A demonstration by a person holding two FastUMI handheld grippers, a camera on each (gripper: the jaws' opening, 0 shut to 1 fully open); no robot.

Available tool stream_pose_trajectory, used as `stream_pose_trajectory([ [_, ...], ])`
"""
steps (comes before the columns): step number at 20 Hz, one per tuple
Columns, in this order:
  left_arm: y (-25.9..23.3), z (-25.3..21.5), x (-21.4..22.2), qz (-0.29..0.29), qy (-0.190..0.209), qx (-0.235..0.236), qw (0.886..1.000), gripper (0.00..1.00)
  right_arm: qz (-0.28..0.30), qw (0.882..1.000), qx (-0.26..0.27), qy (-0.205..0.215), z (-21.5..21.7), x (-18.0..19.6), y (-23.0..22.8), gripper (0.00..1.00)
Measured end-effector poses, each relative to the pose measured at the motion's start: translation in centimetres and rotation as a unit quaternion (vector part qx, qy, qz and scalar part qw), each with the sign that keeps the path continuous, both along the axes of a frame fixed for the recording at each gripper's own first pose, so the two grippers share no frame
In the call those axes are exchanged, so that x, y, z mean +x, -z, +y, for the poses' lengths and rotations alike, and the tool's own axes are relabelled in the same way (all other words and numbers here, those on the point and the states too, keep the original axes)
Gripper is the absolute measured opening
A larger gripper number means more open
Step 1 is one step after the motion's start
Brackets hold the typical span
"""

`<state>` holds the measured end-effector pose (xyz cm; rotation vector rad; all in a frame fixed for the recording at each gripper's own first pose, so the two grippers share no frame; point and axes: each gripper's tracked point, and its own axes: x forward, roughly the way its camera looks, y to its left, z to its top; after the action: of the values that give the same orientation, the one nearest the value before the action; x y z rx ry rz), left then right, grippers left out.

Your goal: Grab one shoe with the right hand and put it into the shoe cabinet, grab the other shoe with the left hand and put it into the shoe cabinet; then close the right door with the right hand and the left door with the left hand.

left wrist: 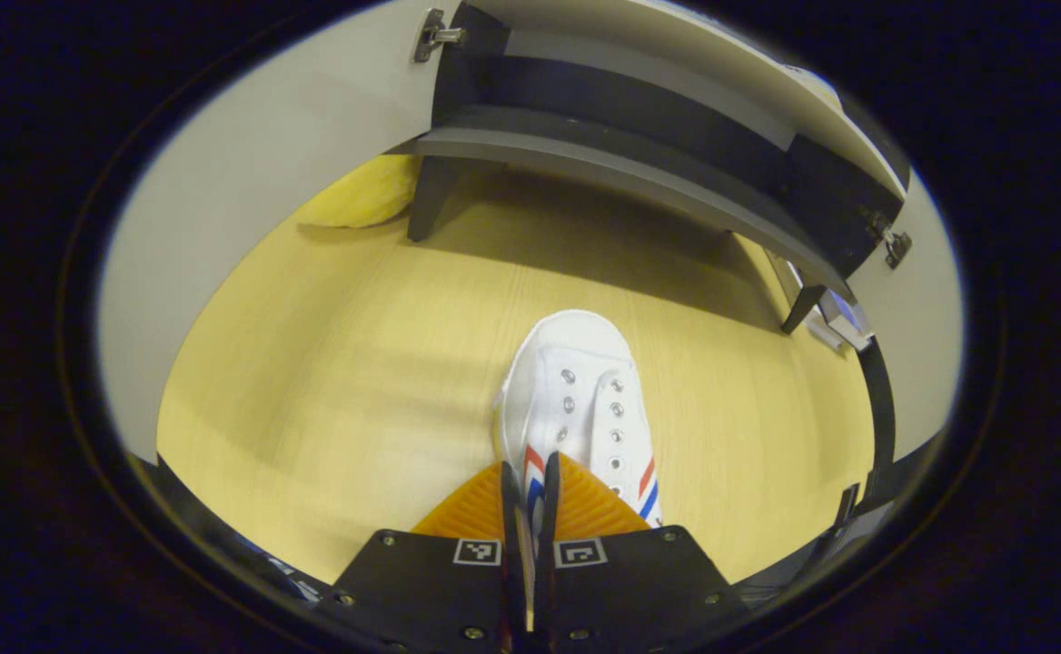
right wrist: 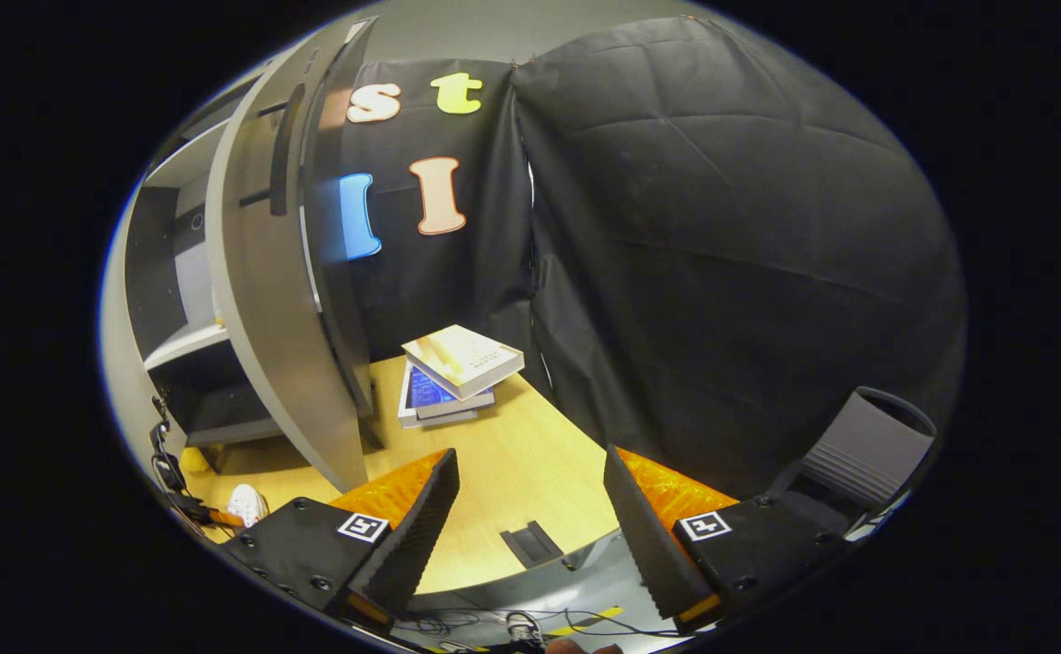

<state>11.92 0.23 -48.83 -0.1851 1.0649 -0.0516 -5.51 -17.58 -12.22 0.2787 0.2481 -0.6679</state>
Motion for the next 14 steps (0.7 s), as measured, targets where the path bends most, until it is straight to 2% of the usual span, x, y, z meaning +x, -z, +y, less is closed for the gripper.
stream_pose_trajectory([
  [2,-0.4,0.1,0.7,-0.011,-0.003,0.001,1.0,0.06,-0.015,1.0,0.006,-0.002,-0.8,0.9,0.0,1.0],
  [3,-0.5,0.1,0.8,-0.016,0.011,0.003,1.0,0.03,-0.019,1.0,0.009,-0.006,-1.2,1.3,0.2,1.0],
  [6,-0.4,0.2,1.0,-0.03,0.032,0.023,0.999,0.05,-0.025,1.0,-0.01,-0.014,-2.8,2.3,1.0,0.98],
  [8,-0.9,0.2,0.9,-0.039,0.014,0.018,0.999,0.06,-0.014,1.0,-0.014,-0.023,-3.4,3.5,2.6,0.98],
  [10,-2.1,0.5,1.4,-0.05,-0.003,-0.012,0.999,0.05,-0.009,0.999,0.008,-0.037,-2.7,4.4,3.2,0.99],
  [12,-4.3,1.3,3.3,-0.086,-0.012,-0.026,0.996,0.05,-0.024,0.998,0.01,-0.048,-2.6,5.8,2.5,0.99],
  [14,-7.7,2.4,4.8,-0.13,-0.008,-0.019,0.991,0.05,-0.019,0.998,-0.004,-0.064,-2.5,6.8,2.4,0.99],
])
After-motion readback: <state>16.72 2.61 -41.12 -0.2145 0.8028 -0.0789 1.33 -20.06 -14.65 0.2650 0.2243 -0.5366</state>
